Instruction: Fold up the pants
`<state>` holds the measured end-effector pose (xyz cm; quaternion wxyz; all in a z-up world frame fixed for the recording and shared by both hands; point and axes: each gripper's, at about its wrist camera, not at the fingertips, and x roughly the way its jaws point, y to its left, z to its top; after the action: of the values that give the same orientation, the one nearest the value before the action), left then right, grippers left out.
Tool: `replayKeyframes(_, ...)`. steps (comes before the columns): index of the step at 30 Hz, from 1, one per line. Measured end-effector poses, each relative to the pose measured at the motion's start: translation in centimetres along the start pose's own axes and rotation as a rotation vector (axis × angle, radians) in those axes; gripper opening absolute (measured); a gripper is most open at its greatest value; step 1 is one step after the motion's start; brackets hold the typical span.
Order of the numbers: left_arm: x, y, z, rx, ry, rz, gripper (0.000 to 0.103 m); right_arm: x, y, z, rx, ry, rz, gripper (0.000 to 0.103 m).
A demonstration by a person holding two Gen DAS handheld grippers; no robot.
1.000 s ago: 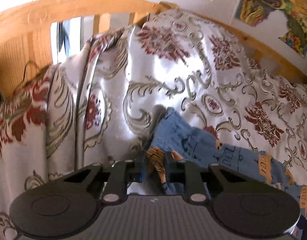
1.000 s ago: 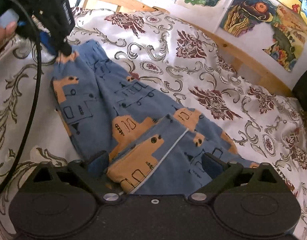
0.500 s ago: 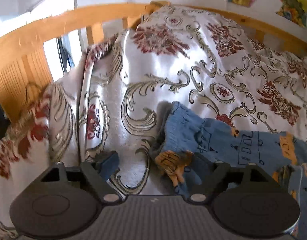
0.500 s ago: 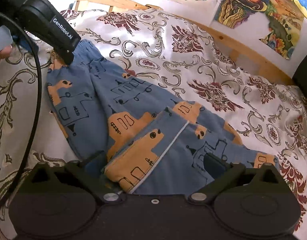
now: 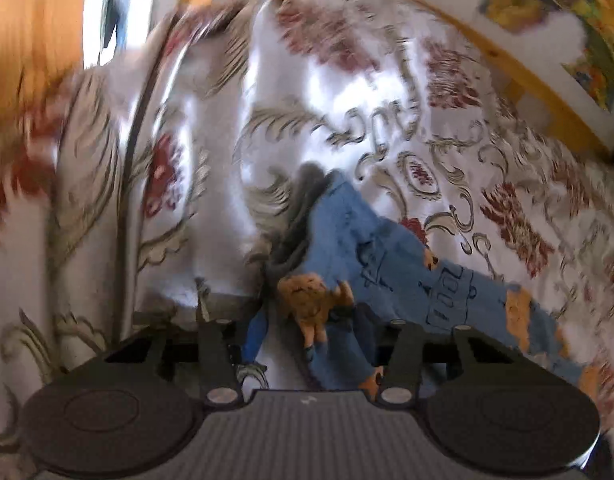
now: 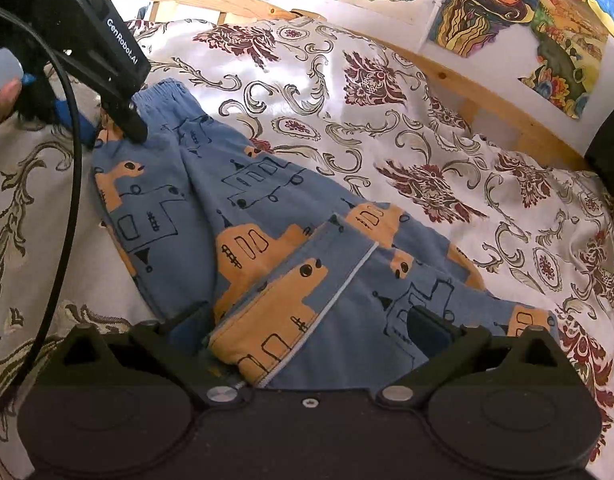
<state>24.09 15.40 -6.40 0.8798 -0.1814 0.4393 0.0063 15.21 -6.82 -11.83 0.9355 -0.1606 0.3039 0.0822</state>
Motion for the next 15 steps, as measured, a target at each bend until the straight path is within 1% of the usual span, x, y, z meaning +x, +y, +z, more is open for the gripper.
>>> replayKeyframes(2,0.4,1.4,0.4,-0.108,0.009,-0.050,0.051,0.0,0.0,0.0,0.000,-0.001,-0.001,0.102)
replayKeyframes(5,0.9,3.0,0.6,-0.237,0.009,-0.104,0.051,0.0,0.0,0.0,0.000,-0.001,0.000,0.102)
replayKeyframes(7,1.4,3.5,0.7,-0.269,0.011,-0.112,0.051,0.0,0.0,0.0,0.001,-0.001,0.000,0.102)
replayKeyframes(11,1.8,3.5,0.6,-0.278,0.005,-0.104,0.052,0.0,0.1,0.0,0.000,-0.005,-0.005,0.102)
replayKeyframes(13,1.8,3.7,0.5,-0.298,-0.002,-0.102,0.051,-0.1,0.1,0.0,0.000,-0.007,-0.007,0.102)
replayKeyframes(14,1.8,3.8,0.5,-0.311,-0.003,-0.093,0.047,-0.1,0.1,0.0,0.001,-0.007,-0.008,0.102)
replayKeyframes(15,1.8,3.8,0.6,-0.317,-0.002,-0.081,0.040,-0.1,0.1,0.0,0.001,-0.007,-0.007,0.102)
